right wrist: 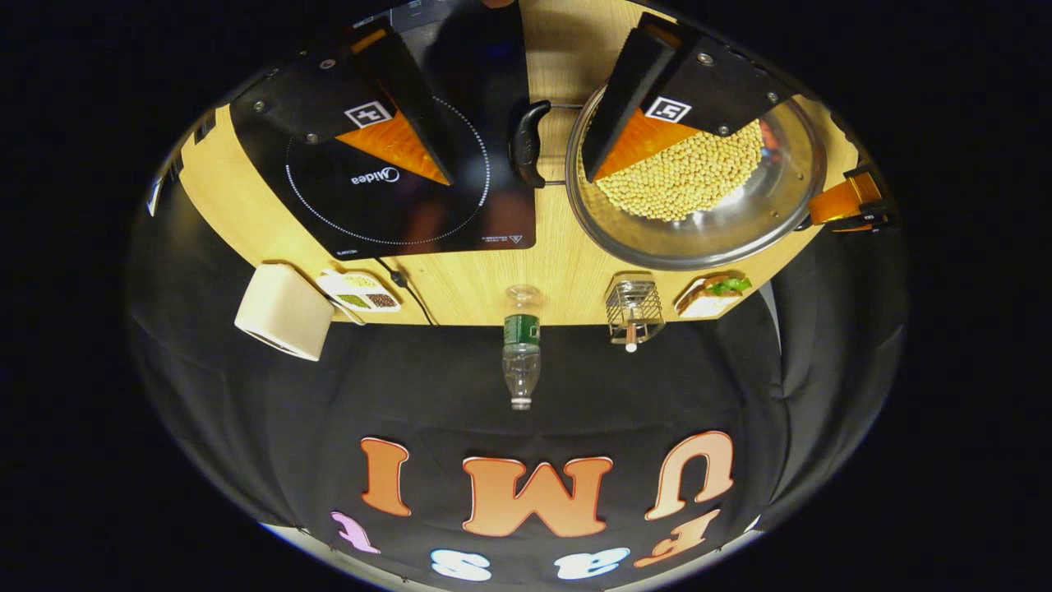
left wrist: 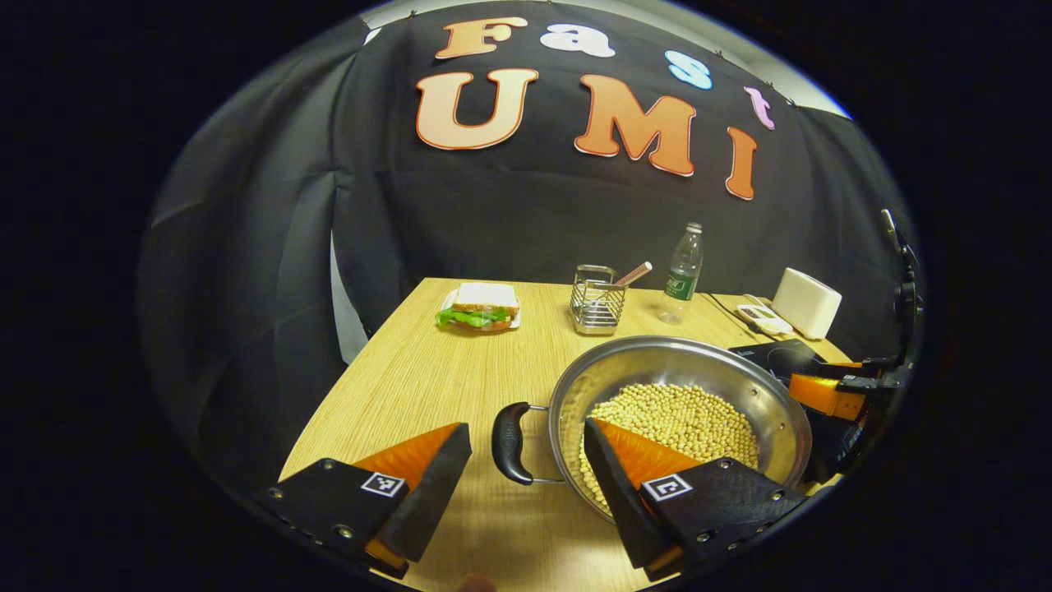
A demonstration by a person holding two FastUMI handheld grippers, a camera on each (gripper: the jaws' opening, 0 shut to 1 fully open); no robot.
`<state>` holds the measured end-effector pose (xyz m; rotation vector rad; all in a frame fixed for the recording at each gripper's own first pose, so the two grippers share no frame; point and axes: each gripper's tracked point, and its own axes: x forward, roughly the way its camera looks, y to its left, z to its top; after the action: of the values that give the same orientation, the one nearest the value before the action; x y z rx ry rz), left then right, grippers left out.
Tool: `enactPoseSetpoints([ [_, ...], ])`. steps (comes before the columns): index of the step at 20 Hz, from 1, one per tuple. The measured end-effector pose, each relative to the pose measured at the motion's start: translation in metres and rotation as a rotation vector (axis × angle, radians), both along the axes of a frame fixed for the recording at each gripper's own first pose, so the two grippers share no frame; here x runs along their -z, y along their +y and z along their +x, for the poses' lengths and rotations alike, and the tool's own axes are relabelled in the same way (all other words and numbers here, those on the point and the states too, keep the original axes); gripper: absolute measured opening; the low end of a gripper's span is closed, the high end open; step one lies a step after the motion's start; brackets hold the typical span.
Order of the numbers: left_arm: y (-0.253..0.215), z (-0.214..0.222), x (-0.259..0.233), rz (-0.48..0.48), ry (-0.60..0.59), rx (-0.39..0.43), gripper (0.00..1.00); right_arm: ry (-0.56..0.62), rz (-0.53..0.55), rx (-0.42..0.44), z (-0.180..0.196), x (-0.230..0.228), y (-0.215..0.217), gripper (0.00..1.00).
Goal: First push the handle of the pot to place it horizontally, then grasp the pot with both hands and set it on the induction cooktop.
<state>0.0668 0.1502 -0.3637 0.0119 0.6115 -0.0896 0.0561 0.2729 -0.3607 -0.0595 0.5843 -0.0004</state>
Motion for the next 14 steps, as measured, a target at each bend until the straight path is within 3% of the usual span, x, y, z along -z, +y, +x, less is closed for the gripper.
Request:
enactPoseSetpoints([
  [9, 0.005, 0.006, 0.024, -0.026, 0.059, 0.002, 0.89, 0.072, -0.008, -0.006, 0.001, 0.024, 0.012, 0.95],
  [14, -0.008, 0.008, 0.030, -0.068, 0.075, 0.038, 0.85, 0.084, -0.017, -0.009, 0.001, 0.025, 0.014, 0.70],
])
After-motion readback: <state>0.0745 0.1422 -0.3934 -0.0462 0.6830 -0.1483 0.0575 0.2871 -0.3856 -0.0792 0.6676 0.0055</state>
